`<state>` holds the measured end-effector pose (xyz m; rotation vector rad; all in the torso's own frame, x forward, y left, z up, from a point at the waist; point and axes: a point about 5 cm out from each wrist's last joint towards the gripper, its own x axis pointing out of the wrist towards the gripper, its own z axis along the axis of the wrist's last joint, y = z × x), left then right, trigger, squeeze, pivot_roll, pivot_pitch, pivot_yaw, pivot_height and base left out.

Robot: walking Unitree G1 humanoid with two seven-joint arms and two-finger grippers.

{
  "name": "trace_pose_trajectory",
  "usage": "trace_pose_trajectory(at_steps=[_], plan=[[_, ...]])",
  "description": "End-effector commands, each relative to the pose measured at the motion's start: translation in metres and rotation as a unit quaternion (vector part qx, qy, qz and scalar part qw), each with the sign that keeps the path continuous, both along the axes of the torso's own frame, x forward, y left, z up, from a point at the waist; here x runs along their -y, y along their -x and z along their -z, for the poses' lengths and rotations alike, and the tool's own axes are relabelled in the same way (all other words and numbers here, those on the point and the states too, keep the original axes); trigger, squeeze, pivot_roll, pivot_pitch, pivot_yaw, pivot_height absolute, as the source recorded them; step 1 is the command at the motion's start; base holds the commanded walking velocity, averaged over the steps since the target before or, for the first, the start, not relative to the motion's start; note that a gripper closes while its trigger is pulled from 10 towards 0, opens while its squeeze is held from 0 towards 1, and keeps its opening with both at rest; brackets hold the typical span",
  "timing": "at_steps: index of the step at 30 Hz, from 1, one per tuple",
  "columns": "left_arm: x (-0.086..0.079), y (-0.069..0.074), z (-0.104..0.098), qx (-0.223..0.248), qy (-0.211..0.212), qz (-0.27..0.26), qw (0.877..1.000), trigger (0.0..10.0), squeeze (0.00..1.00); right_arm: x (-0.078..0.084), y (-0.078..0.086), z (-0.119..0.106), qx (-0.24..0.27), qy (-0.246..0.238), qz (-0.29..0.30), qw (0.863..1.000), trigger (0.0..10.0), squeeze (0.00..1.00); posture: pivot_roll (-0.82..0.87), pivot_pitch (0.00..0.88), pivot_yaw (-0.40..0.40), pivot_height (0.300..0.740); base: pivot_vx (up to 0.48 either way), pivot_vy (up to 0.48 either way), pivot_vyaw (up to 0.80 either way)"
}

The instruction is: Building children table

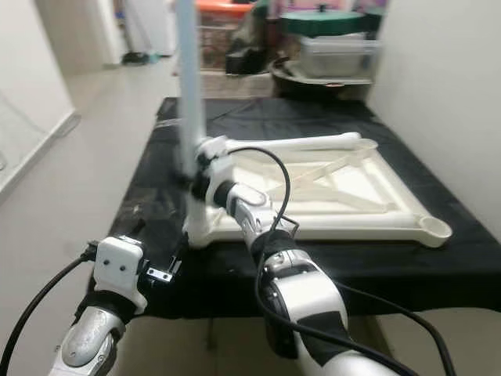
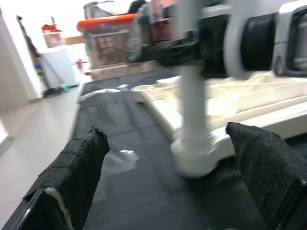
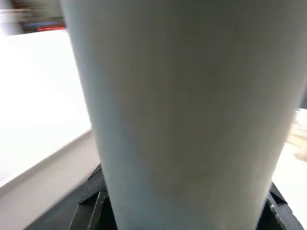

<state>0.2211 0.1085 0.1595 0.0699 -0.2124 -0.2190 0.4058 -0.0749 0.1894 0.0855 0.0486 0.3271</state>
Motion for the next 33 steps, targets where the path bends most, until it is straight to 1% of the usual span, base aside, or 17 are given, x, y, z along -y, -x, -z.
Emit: trace_pose_trajectory(at_steps=[1, 4, 9, 11, 12, 13, 20, 21, 23, 24, 25, 26, 28, 29, 30, 31, 33], plan=[[0.001, 0.0, 0.003, -0.003, -0.001, 0.003, 1.0, 10.0, 0.0, 0.039, -0.001, 0.015, -0.04, -0.012, 0.167, 0.985, 0.0, 0.0, 0.01, 0.0, -0.036, 0.74, 0.0, 0.0, 0.0], [0.001, 0.001, 0.003, -0.003, -0.002, 0.004, 1.0, 10.0, 0.0, 0.046, 0.002, 0.018, -0.037, -0.013, 0.223, 0.974, 0.0, 0.0, 0.01, 0.0, -0.036, 0.74, 0.0, 0.0, 0.0], [0.001, 0.0, 0.003, -0.002, -0.001, 0.003, 1.0, 10.0, 0.0, 0.028, 0.01, 0.025, -0.044, -0.037, 0.25, 0.967, 0.0, 0.0, 0.01, 0.0, -0.036, 0.74, 0.0, 0.0, 0.0], [0.001, 0.0, 0.003, -0.002, -0.001, 0.003, 1.0, 10.0, 0.0, 0.019, 0.012, 0.025, -0.036, -0.049, 0.229, 0.972, 0.0, 0.0, 0.01, 0.0, -0.04, 0.74, 0.0, 0.0, 0.0], [0.002, 0.0, 0.003, -0.002, -0.001, 0.004, 1.0, 10.0, 0.0, 0.01, 0.012, 0.021, -0.021, -0.053, 0.2, 0.978, 10.0, 0.0, 0.01, 0.0, -0.043, 0.74, 0.0, 0.0, 0.0], [0.002, 0.0, 0.003, -0.002, -0.001, 0.003, 1.0, 10.0, 0.0, -0.001, 0.011, 0.014, 0.001, -0.07, 0.154, 0.986, 10.0, 1.0, 0.0, 0.0, -0.046, 0.74, 0.0, 0.0, 0.0], [0.001, 0.001, 0.003, -0.002, 0.0, 0.002, 1.0, 10.0, 0.0, -0.011, 0.009, -0.003, 0.048, -0.081, 0.105, 0.99, 10.0, 1.0, -0.02, 0.0, -0.038, 0.74, 0.0, 0.0, 0.0], [0.002, 0.001, 0.003, -0.003, 0.0, 0.003, 1.0, 10.0, 0.0, -0.014, 0.007, -0.01, 0.06, -0.091, 0.045, 0.993, 10.0, 0.0, -0.02, 0.0, -0.036, 0.74, 0.0, 0.0, 0.0], [0.003, 0.0, 0.003, -0.003, 0.001, 0.005, 1.0, 10.0, 0.0, -0.02, 0.009, -0.011, 0.052, -0.1, -0.1, 0.989, 10.0, 0.0, -0.02, 0.0, -0.035, 0.74, 0.0, 0.0, 0.0], [0.003, 0.0, 0.003, -0.003, 0.001, 0.005, 1.0, 10.0, 0.0, -0.02, 0.009, -0.011, 0.052, -0.1, -0.1, 0.989, 10.0, 0.0, -0.02, 0.0, -0.035, 0.74, 0.0, 0.0, 0.0], [0.002, 0.0, 0.003, -0.002, 0.0, 0.006, 1.0, 10.0, 0.0, -0.021, 0.011, -0.01, 0.045, -0.096, -0.163, 0.981, 10.0, 0.0, -0.02, 0.0, -0.034, 0.74, 0.0, 0.0, 0.0], [0.002, 0.0, 0.003, -0.002, 0.0, 0.006, 1.0, 10.0, 0.0, -0.021, 0.011, -0.01, 0.045, -0.096, -0.163, 0.981, 10.0, 0.0, -0.02, 0.0, -0.034, 0.74, 0.0, 0.0, 0.0], [0.001, -0.001, 0.003, -0.002, -0.001, 0.005, 1.0, 10.0, 0.0, -0.02, 0.021, -0.002, 0.011, -0.079, -0.312, 0.947, 10.0, 0.0, -0.02, 0.0, -0.034, 0.74, 0.0, 0.0, 0.0], [0.001, -0.001, 0.003, -0.002, -0.001, 0.005, 1.0, 10.0, 0.0, -0.02, 0.021, -0.002, 0.011, -0.079, -0.312, 0.947, 10.0, 0.0, -0.02, 0.0, -0.034, 0.74, 0.0, 0.0, 0.0], [0.001, -0.002, 0.003, -0.001, -0.001, 0.005, 1.0, 10.0, 0.0, -0.018, 0.026, 0.002, -0.001, -0.058, -0.378, 0.924, 10.0, 0.0, -0.01, 0.0, -0.033, 0.74, 0.0, 0.0, 0.0], [0.0, -0.003, 0.003, -0.001, -0.003, 0.005, 1.0, 10.0, 0.0, -0.016, 0.034, 0.004, -0.014, -0.029, -0.464, 0.885, 10.0, 0.0, 0.0, 0.0, -0.032, 0.74, 0.0, 0.0, 0.0], [0.0, -0.003, 0.003, -0.001, -0.003, 0.005, 1.0, 10.0, 0.0, -0.016, 0.035, 0.005, -0.016, -0.023, -0.481, 0.876, 10.0, 0.0, 0.0, 0.0, -0.032, 0.74, 0.0, 0.0, 0.0]])
